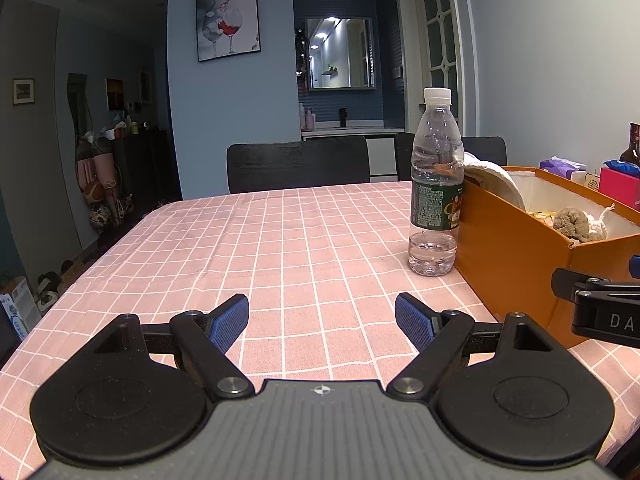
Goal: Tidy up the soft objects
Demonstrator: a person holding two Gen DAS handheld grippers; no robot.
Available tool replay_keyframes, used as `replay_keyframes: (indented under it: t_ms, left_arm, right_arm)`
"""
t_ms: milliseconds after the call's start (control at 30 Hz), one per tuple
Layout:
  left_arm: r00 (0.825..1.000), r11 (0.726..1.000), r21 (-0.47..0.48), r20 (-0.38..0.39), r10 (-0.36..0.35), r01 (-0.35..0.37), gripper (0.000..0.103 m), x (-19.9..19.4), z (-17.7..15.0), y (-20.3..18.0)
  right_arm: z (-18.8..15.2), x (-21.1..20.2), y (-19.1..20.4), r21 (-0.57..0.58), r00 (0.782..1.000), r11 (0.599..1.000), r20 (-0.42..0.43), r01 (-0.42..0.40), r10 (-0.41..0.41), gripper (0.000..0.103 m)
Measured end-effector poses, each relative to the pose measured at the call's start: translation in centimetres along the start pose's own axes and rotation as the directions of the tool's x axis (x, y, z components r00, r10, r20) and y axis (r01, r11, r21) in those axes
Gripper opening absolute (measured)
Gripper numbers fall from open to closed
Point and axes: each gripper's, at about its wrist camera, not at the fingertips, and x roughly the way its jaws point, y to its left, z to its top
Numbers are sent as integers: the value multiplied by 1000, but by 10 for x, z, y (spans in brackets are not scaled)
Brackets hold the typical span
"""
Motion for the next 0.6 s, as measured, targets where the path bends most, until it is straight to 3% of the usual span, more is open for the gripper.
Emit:
replay_keyframes:
  t_ms: [600]
  left_arm:
    - [1000,1000,8,9,-2,2,99,-1,-1,1]
  right_arm:
    - [-2,3,2,-2,1000,1000,-11,-5,5,93]
